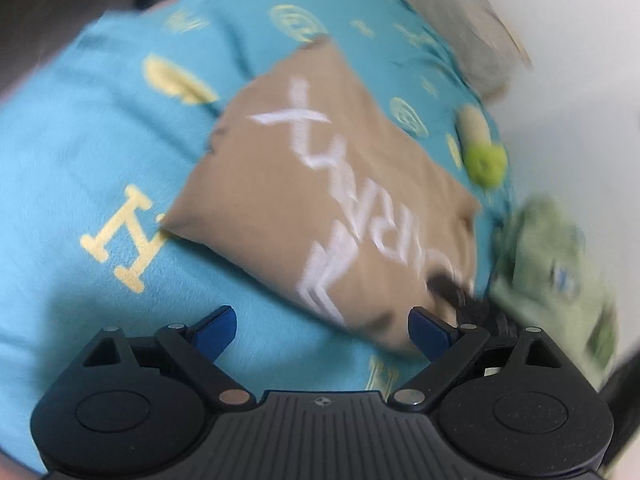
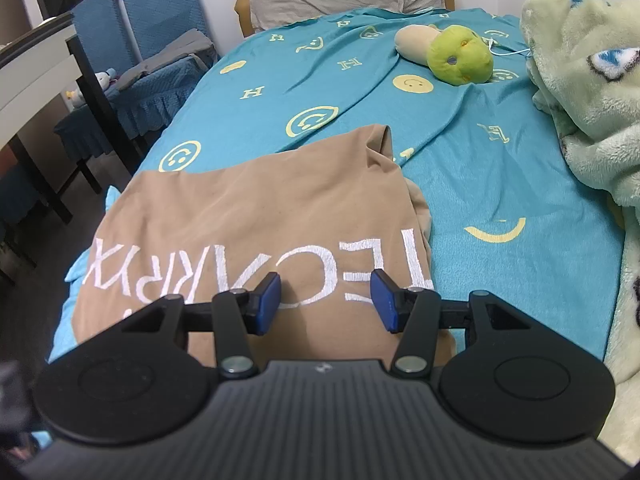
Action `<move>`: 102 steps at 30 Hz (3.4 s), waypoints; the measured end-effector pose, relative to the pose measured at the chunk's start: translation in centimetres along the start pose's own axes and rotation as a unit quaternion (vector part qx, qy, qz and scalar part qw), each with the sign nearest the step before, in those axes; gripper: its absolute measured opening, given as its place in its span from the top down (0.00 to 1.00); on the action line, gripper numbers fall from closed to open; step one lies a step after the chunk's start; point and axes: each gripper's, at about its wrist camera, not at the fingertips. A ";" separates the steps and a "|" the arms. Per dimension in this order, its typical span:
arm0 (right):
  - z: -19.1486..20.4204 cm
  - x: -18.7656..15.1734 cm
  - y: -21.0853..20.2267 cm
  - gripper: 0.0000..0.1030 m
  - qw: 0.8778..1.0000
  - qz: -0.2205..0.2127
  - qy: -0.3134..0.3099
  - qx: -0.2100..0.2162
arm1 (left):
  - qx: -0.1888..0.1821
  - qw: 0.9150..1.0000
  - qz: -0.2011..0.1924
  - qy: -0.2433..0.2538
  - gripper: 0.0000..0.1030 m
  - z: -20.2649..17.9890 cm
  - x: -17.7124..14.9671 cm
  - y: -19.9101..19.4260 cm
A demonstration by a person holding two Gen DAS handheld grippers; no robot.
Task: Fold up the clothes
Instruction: 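Grasp the edge of the folded shirt with the left gripper, then grasp the shirt with the right gripper and lift it with both grippers, then carry the folded shirt onto the green blanket and open both grippers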
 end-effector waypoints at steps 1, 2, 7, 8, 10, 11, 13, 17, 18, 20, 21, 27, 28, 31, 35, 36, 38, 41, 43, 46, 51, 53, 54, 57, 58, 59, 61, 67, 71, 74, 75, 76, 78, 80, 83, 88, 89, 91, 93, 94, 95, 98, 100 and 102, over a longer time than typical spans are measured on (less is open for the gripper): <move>0.0 0.0 0.0 0.49 1.000 0.000 0.000 0.000 | -0.018 0.999 -0.014 -0.028 0.08 0.8 0.5 0.0; 0.0 0.0 0.0 0.49 1.000 0.000 0.000 0.000 | -0.030 0.998 -0.029 -0.052 0.09 1.4 0.9 -0.1; -0.1 0.0 0.1 0.49 1.000 0.000 0.003 0.000 | -0.057 0.989 -0.080 -0.113 0.15 3.0 2.2 -0.6; -0.2 0.0 0.1 0.49 1.000 0.000 0.003 0.000 | -0.070 0.987 -0.084 -0.119 0.16 3.1 2.3 -0.7; -0.3 0.0 0.2 0.50 1.000 0.000 0.006 -0.001 | -0.106 0.983 -0.103 -0.111 0.16 2.7 2.2 -1.5; -0.3 0.0 0.2 0.50 1.000 -0.001 0.008 -0.001 | -0.126 0.981 -0.109 -0.101 0.16 2.4 2.1 -1.9; -0.5 0.1 0.3 0.50 1.000 0.001 0.015 -0.003 | -0.130 0.981 -0.111 -0.090 0.16 2.0 2.0 -1.9; -0.9 0.1 0.4 0.50 0.999 0.006 0.033 0.003 | -0.091 0.988 -0.085 -0.092 0.23 2.3 2.0 -0.6; -1.0 0.1 0.4 0.50 0.999 0.007 0.035 0.003 | -0.080 0.989 -0.070 -0.105 0.27 2.8 2.0 0.1; -0.9 0.1 0.4 0.50 0.999 0.006 0.035 0.003 | -0.075 0.987 -0.060 -0.130 0.40 4.2 2.1 0.8; -0.9 0.1 0.3 0.50 0.999 0.005 0.036 0.002 | -0.077 0.985 -0.062 -0.141 0.40 4.7 2.3 1.0; -1.5 0.6 -3.4 0.47 0.992 -0.027 0.112 0.054 | -0.068 0.984 -0.083 -0.140 0.61 4.6 2.7 1.5; -1.8 0.4 -4.0 0.41 0.987 -0.028 0.135 0.080 | -0.069 0.985 -0.087 -0.134 0.65 4.4 2.8 1.4; -2.3 -0.3 -4.2 0.21 0.968 -0.005 0.197 0.157 | -0.082 0.984 -0.100 -0.119 0.72 3.7 2.8 0.7; -3.0 -1.4 -2.2 0.16 0.930 0.057 0.284 0.226 | -0.126 0.978 -0.111 -0.121 0.76 2.8 3.1 0.3; -3.2 -2.0 -1.3 0.16 0.916 0.076 0.311 0.242 | -0.130 0.978 -0.113 -0.120 0.76 2.5 3.2 0.4; -3.6 -3.3 0.7 0.16 0.882 0.116 0.366 0.275 | -0.139 0.976 -0.115 -0.124 0.76 2.6 3.1 0.3; -4.5 -4.8 2.7 0.16 0.840 0.129 0.439 0.291 | -0.153 0.971 -0.111 -0.143 0.77 3.5 2.9 0.0; -5.3 -5.4 3.5 0.16 0.823 0.117 0.476 0.287 | -0.160 0.969 -0.110 -0.150 0.77 3.9 2.9 -0.1; -6.5 -6.0 4.0 0.17 0.808 0.099 0.517 0.263 | -0.165 0.968 -0.111 -0.151 0.78 4.1 2.8 -0.3; -7.8 -5.7 3.5 0.53 0.819 0.068 0.525 0.221 | -0.172 0.968 -0.118 -0.138 0.78 3.7 2.3 -1.1; -7.6 -5.1 3.0 0.67 0.835 0.052 0.502 0.219 | -0.179 0.968 -0.119 -0.130 0.78 3.5 1.9 -1.9; -7.4 -4.8 2.6 0.71 0.844 0.040 0.487 0.219 | -0.183 0.968 -0.120 -0.126 0.78 3.4 1.7 -2.3; -6.8 -3.8 0.6 0.73 0.863 0.027 0.452 0.222 | -0.207 0.964 -0.125 -0.111 0.78 2.9 1.1 -4.1; -6.8 -3.6 -0.2 0.73 0.863 0.031 0.452 0.225 | -0.208 0.965 -0.122 -0.103 0.78 2.4 0.9 -4.7; -7.0 -3.5 -1.1 0.73 0.861 0.027 0.454 0.227 | -0.210 0.966 -0.118 -0.096 0.78 1.9 0.6 -5.2; -7.4 -3.2 -3.3 0.73 0.859 0.015 0.458 0.229 | -0.213 0.967 -0.111 -0.080 0.78 0.9 0.1 -6.2; -10.1 -1.6 -10.6 0.74 0.859 -0.035 0.462 0.219 | -0.236 0.967 -0.083 -0.054 0.78 -6.3 -1.8 -8.3; -14.5 0.6 -15.9 0.74 0.860 -0.070 0.461 0.206 | -0.259 0.963 -0.059 -0.038 0.78 -13.9 -3.5 -8.3; -18.7 3.7 -19.4 0.74 0.862 -0.106 0.456 0.194 | -0.292 0.955 -0.034 -0.033 0.78 -20.5 -5.3 -6.4; -20.2 4.8 -20.7 0.74 0.863 -0.121 0.453 0.188 | -0.303 0.952 -0.023 -0.033 0.78 -22.9 -5.7 -5.5; -21.8 6.0 -22.1 0.74 0.865 -0.136 0.449 0.180 | -0.311 0.950 -0.013 -0.029 0.78 -25.3 -6.2 -4.4; -25.1 8.4 -24.7 0.74 0.867 -0.167 0.441 0.158 | -0.324 0.946 0.007 -0.012 0.78 -30.9 -7.4 -2.2; -28.4 10.6 -27.2 0.74 0.868 -0.197 0.436 0.132 | -0.340 0.940 0.029 -0.002 0.78 -36.3 -8.8 0.0; -33.1 13.3 -30.6 0.74 0.866 -0.243 0.426 0.093 | -0.363 0.930 0.063 0.015 0.78 -44.0 -10.9 2.9; -38.3 15.5 -35.4 0.74 0.867 -0.313 0.387 0.036 | -0.417 0.902 0.092 0.069 0.78 -53.4 -13.0 7.8; -38.8 15.6 -36.3 0.74 0.866 -0.328 0.376 0.028 | -0.427 0.895 0.088 0.093 0.78 -54.3 -13.5 8.3; -39.6 15.1 -37.2 0.74 0.865 -0.355 0.354 0.014 | -0.437 0.885 0.086 0.138 0.77 -55.1 -14.9 9.5; -40.0 13.9 -36.7 0.74 0.865 -0.363 0.347 -0.002 | -0.424 0.888 0.099 0.151 0.77 -53.9 -16.2 11.3; -40.0 13.0 -36.0 0.74 0.869 -0.351 0.347 -0.013 | -0.413 0.892 0.107 0.149 0.77 -53.0 -16.8 12.3; -40.2 11.8 -35.1 0.74 0.876 -0.332 0.349 -0.023 | -0.402 0.896 0.116 0.149 0.77 -51.7 -17.3 13.0; -39.9 8.4 -32.5 0.73 0.894 -0.264 0.358 -0.049 | -0.366 0.904 0.152 0.162 0.77 -48.2 -18.8 15.0; -39.4 5.8 -31.3 0.74 0.896 -0.238 0.370 -0.057 | -0.346 0.905 0.170 0.181 0.76 -45.9 -19.7 15.7; -38.9 3.4 -30.5 0.74 0.896 -0.218 0.380 -0.065 | -0.330 0.904 0.177 0.205 0.74 -43.9 -20.6 16.0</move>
Point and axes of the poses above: each gripper's, at about its wrist camera, not at the fingertips, and y roughly the way its jaws point, z to its left, x to its top
